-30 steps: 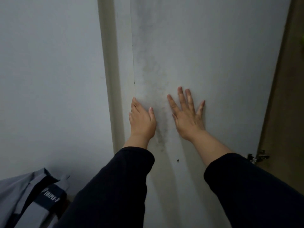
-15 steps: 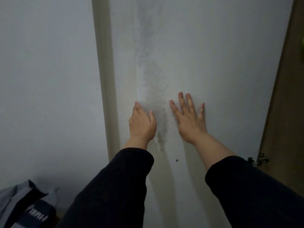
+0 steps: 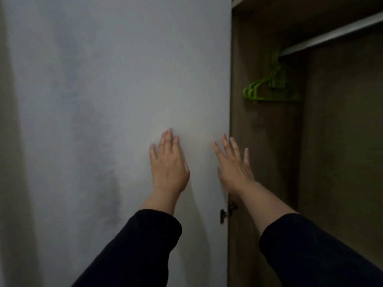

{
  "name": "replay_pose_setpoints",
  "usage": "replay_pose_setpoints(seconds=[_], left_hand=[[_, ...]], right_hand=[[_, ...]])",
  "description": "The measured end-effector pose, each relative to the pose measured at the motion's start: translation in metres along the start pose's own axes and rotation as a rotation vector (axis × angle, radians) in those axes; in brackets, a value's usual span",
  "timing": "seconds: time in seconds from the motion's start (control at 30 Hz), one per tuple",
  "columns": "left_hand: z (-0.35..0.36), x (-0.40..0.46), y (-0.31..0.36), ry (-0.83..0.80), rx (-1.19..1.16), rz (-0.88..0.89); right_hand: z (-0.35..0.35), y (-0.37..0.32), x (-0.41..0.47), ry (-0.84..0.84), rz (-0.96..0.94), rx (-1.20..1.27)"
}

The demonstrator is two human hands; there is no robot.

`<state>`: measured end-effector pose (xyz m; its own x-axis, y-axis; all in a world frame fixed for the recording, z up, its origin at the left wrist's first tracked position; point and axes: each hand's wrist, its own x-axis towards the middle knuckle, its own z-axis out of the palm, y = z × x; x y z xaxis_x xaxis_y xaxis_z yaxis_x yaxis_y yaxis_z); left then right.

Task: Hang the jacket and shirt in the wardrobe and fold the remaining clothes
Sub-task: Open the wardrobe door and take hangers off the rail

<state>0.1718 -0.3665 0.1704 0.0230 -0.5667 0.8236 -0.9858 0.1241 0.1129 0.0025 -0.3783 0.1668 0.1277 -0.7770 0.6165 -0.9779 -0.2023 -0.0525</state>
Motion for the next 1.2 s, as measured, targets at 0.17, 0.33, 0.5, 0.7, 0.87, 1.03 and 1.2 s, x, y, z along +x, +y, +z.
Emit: replay_pose_setpoints(seconds=[0.17, 0.33, 0.5, 0.7, 0.87, 1.03, 1.2], left_hand=[[0.018, 0.042, 0.088, 0.021, -0.258, 0.166], [0.038, 0.108, 0.159, 0.123, -0.479, 0.245], [0.050, 0.168, 0.202, 0.192, -0.481, 0.258], [0.062, 0.209, 0.218, 0.147, -0.431, 0.245], [0.073, 0.218, 0.220, 0.108, -0.265, 0.298], [0.078, 0.220, 0.213, 0.118, 0.013, 0.453], [0.093, 0.221, 0.215, 0.119, 0.166, 0.547]], right_hand=[[-0.033, 0.088, 0.010, 0.052, 0.202, -0.040], [-0.057, 0.159, 0.049, 0.093, 0.257, -0.005], [-0.073, 0.191, 0.113, 0.146, 0.196, 0.021], [-0.069, 0.190, 0.173, 0.168, 0.072, 0.103], [-0.063, 0.202, 0.181, 0.175, 0.129, 0.161], [-0.079, 0.225, 0.179, 0.348, 0.291, 0.366], [-0.110, 0.212, 0.194, 0.265, 0.476, 0.533]])
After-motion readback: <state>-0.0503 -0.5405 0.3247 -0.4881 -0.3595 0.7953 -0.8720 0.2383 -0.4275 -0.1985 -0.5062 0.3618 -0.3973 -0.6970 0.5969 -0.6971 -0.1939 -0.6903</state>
